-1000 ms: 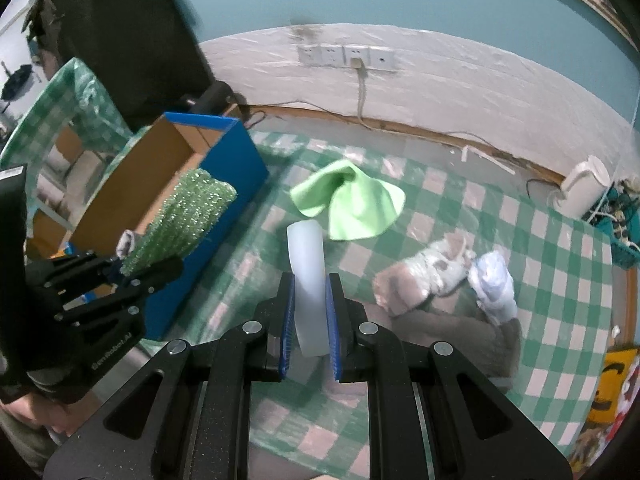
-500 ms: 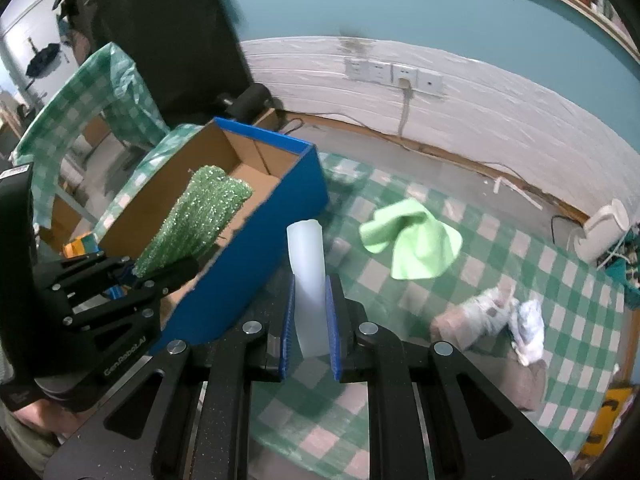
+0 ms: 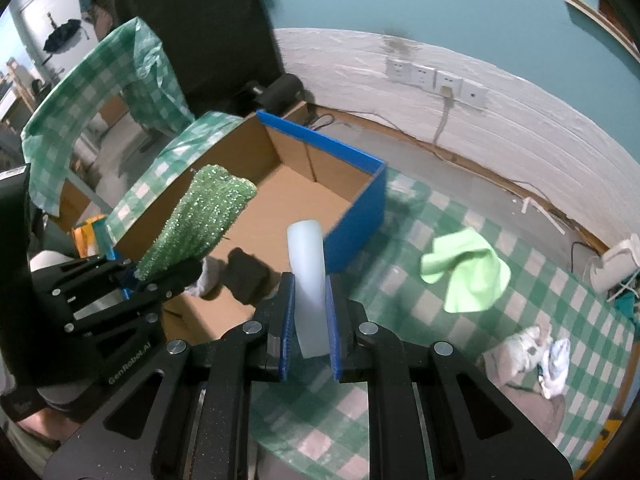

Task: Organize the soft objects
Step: 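Carry the scrubber pad with the left gripper while the right gripper carries the tube to the box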

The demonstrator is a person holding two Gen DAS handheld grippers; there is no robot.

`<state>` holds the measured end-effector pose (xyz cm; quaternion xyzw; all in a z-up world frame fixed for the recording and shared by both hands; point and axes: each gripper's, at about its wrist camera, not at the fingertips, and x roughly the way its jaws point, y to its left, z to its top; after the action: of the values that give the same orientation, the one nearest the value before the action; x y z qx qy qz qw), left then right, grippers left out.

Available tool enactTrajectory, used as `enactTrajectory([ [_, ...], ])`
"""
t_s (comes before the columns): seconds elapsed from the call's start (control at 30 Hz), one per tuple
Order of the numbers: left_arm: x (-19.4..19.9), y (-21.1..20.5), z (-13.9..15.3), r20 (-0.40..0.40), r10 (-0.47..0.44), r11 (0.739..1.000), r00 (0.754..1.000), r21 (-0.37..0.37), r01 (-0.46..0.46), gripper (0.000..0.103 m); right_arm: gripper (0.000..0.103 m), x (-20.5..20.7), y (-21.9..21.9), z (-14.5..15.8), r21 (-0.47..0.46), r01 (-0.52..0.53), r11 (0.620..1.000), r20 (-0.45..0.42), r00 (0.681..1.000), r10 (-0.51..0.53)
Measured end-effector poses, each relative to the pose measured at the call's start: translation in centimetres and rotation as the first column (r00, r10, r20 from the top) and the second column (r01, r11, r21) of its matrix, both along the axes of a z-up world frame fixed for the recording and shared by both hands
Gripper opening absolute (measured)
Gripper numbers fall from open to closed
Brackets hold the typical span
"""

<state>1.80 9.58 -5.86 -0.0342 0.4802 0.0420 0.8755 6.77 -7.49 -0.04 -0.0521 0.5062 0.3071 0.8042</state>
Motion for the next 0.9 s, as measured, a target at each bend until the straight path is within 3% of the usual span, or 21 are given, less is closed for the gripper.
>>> enactTrajectory([
  [0.6,-0.1,5.8,-2.9,-0.071,0.111,0.994,0.991,-0.005,-0.112,0.015,0.014,0.7,9.0,-2.6,-0.002,-0.123,0.992,-0.055,0.991,0.123],
  [0.67,-0.1,6.3,-3.4,-0.088,0.125,0.992,0.988,-0.018,-0.127,0.022,0.021,0.8,9.6,-2.9,-0.002,-0.128,0.992,-0.065,0.99,0.127],
  [0.73,-0.1,6.6,-3.8,-0.11,0.131,0.991,0.985,-0.019,-0.134,0.038,0.023,0.8,10.0,-3.0,-0.007,-0.122,0.992,-0.062,0.991,0.121],
  [0.8,-0.2,6.6,-3.8,-0.108,0.138,0.99,0.984,-0.003,-0.139,0.045,0.024,0.8,10.0,-2.9,-0.006,-0.119,0.993,-0.056,0.991,0.118],
  [0.9,-0.3,6.6,-3.6,-0.098,0.133,0.991,0.986,0.0,-0.134,0.053,0.038,0.8,9.6,-2.6,0.005,-0.103,0.995,-0.047,0.994,0.103],
])
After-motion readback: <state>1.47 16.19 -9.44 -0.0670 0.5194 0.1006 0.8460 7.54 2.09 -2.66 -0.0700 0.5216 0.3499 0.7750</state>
